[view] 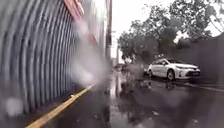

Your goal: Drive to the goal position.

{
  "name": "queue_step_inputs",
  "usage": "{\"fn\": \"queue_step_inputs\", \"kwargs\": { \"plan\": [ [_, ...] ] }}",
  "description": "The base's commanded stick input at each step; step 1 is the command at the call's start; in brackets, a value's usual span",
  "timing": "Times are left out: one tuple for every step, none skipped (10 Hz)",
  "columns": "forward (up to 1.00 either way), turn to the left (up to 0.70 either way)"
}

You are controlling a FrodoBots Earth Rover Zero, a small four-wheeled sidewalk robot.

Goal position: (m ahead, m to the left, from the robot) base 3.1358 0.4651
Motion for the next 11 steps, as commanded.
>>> {"fn": "queue_step_inputs", "kwargs": {
  "plan": [
    [1.0, 0.0],
    [1.0, 0.0],
    [1.0, 0.0],
    [1.0, 0.0],
    [1.0, 0.0],
    [1.0, 0.0],
    [1.0, 0.0],
    [1.0, 0.0],
    [1.0, 0.0],
    [1.0, 0.0],
    [1.0, 0.0]
  ]
}}
